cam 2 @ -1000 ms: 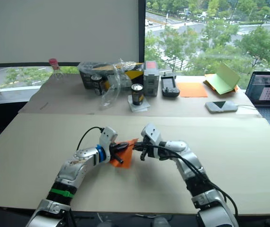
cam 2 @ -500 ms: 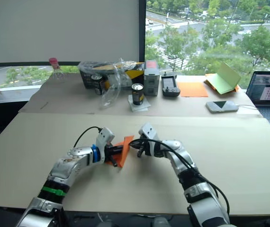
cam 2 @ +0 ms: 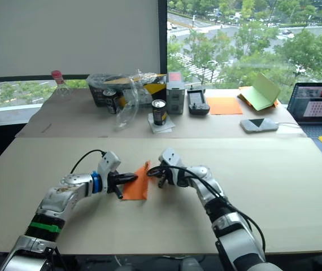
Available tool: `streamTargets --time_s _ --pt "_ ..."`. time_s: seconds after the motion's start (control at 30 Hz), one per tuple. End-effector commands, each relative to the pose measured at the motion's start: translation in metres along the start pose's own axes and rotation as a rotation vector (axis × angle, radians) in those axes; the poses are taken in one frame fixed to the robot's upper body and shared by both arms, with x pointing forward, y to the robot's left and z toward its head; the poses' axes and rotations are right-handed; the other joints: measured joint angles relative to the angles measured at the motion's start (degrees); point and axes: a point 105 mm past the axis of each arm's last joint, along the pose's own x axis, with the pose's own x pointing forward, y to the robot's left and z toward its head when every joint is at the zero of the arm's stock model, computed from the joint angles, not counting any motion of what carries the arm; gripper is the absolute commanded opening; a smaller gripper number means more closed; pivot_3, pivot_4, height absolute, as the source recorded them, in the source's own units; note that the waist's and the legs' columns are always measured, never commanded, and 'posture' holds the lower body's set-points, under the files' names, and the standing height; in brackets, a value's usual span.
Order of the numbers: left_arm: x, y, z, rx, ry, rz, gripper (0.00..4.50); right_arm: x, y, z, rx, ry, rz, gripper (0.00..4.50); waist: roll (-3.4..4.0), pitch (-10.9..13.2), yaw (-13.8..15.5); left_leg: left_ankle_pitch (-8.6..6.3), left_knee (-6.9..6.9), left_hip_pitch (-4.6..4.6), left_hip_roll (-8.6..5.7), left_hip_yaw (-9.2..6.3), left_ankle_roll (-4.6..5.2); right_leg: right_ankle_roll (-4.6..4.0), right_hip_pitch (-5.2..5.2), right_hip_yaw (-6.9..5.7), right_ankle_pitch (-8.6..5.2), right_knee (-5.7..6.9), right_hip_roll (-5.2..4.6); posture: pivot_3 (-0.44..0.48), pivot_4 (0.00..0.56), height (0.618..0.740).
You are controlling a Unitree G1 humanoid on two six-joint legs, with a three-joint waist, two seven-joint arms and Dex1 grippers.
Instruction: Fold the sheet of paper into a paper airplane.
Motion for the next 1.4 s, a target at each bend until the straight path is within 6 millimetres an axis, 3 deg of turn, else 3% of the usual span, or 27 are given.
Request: streamTargets --time_s 0.03,0.2,0.4,0.63,0.87,1.07,1.27,1.4 --pt "0.003 -0.008 -0.001 -0.002 -0.007 -0.002 0.02 0.001 0.001 0.022 -0.064 -0.034 0.019 0.0 0.02 0.01 0.1 0.0 0.0 0.0 0.0 0.0 0.0 0.0 0.0 0.0 0.0 0.0 0.0 0.0 0.15 0.732" --pt "0.013 -0.014 -0.002 -0.012 -0.018 -0.002 0.02 -0.002 0.005 0.049 -0.078 -0.106 0.021 0.0 0.02 0.02 0.23 0.0 0.01 -0.08 -0.02 -0.01 0.0 0.0 -0.05 0.0 0.0 0.0 -0.02 0.0 0.15 0.732" --pt "0.015 -0.017 -0.005 -0.013 -0.015 -0.01 0.02 0.001 0.013 0.054 -0.068 -0.114 0.037 0.0 0.02 0.02 0.27 0.0 0.01 -0.08 -0.02 -0.01 0.0 0.0 -0.06 -0.01 0.0 0.0 -0.02 0.0 0.15 0.732" --pt "0.002 -0.005 -0.006 -0.005 -0.005 0.034 0.02 0.01 0.021 0.019 -0.105 0.014 0.063 0.0 0.02 0.02 0.19 0.0 0.01 -0.07 -0.02 -0.01 0.0 0.0 -0.06 -0.01 0.0 0.0 -0.02 0.0 0.15 0.732" --pt "-0.022 0.008 -0.003 -0.023 -0.029 0.088 0.02 0.02 0.024 0.007 -0.126 0.061 0.089 0.0 0.02 0.02 -0.08 0.0 0.0 -0.01 0.01 0.01 0.0 -0.01 -0.07 0.0 0.0 0.06 0.02 0.0 0.15 0.732" --pt "-0.05 0.025 0.027 -0.069 -0.159 0.151 0.02 0.025 0.023 -0.008 -0.14 0.128 0.093 0.0 0.02 0.02 -0.06 0.0 -0.02 0.05 0.11 0.0 0.0 -0.05 -0.08 -0.02 0.02 0.11 0.09 0.0 0.15 0.732" --pt "-0.045 0.017 0.067 -0.092 -0.288 0.085 0.02 0.021 0.024 -0.015 -0.132 0.142 0.093 0.0 0.02 0.01 0.08 0.0 -0.01 0.12 0.1 0.01 0.0 -0.05 0.01 -0.02 0.02 0.1 0.08 0.0 0.15 0.732" --pt "-0.021 0.001 0.063 -0.052 -0.24 0.014 0.02 0.015 0.025 -0.016 -0.114 0.133 0.073 0.0 0.02 0.01 0.12 0.0 -0.03 0.14 0.07 0.01 -0.01 -0.05 0.04 -0.01 0.01 0.08 0.06 0.0 0.15 0.732"
